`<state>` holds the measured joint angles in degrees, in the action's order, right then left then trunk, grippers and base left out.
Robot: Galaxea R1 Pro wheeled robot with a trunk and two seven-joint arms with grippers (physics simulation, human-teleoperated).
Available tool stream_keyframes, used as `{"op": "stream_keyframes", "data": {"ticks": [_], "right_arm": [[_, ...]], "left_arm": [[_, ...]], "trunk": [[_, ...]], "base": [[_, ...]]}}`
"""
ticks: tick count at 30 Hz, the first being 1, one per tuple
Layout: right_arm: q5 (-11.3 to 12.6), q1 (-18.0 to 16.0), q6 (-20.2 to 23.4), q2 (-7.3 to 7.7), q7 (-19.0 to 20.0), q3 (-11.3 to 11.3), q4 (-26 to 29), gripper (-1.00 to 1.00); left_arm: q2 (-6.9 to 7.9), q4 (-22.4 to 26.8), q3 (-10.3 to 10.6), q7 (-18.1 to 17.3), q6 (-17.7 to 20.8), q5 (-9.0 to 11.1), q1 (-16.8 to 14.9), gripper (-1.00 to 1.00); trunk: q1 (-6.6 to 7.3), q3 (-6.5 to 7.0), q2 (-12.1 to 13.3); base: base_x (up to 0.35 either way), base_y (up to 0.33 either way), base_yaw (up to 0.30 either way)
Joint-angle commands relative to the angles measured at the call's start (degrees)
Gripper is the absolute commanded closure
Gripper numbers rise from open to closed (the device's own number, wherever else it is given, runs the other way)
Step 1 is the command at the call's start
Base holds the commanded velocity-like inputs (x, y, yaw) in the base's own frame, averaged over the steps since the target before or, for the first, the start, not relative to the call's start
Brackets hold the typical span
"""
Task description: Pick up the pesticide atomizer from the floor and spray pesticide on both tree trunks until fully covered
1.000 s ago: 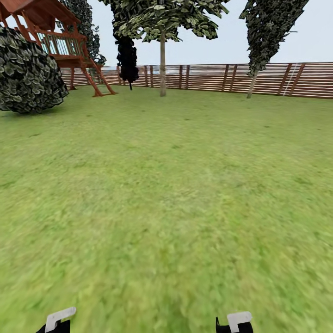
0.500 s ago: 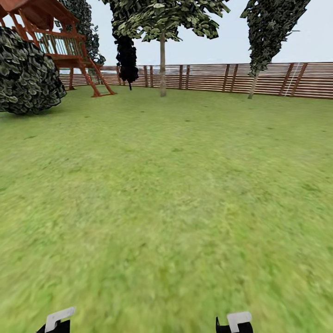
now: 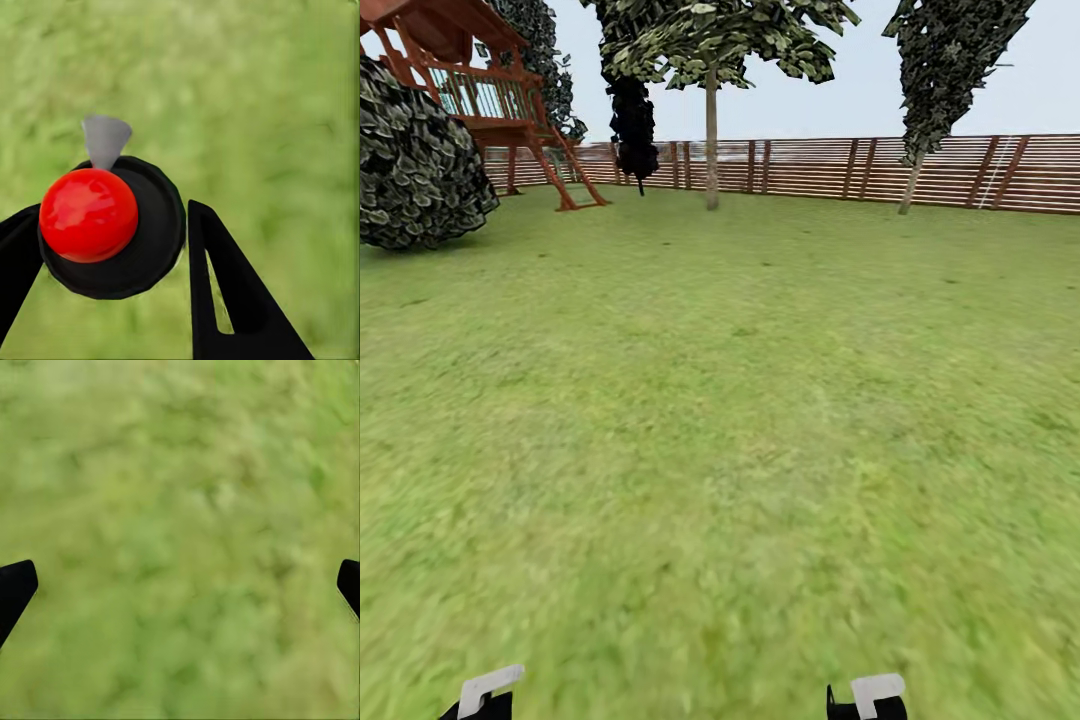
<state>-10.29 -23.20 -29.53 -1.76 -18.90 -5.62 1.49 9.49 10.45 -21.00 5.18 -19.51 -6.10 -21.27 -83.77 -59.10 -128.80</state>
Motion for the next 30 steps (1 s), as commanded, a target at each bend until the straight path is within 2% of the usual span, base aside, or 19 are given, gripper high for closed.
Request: {"op": "stream_keyframes", "data": {"ticks": [1, 30], "right_arm": [[0.0, 0.0, 0.0, 0.00, 0.0, 0.0, 0.0, -1.00], [0.0, 0.0, 0.0, 0.00, 0.0, 0.0, 0.0, -1.00]], "left_arm": [[0.00, 0.0, 0.0, 0.0, 0.0, 0.0, 0.0, 1.00], [-0.09, 0.0, 0.0, 0.0, 0.0, -0.1, 0.0, 1.00]], "trunk": [[0.00, 0.00, 0.0], [0.00, 0.00, 0.0]], "base": [[0.337, 0.000, 0.000], [0.337, 0.000, 0.000]]}}
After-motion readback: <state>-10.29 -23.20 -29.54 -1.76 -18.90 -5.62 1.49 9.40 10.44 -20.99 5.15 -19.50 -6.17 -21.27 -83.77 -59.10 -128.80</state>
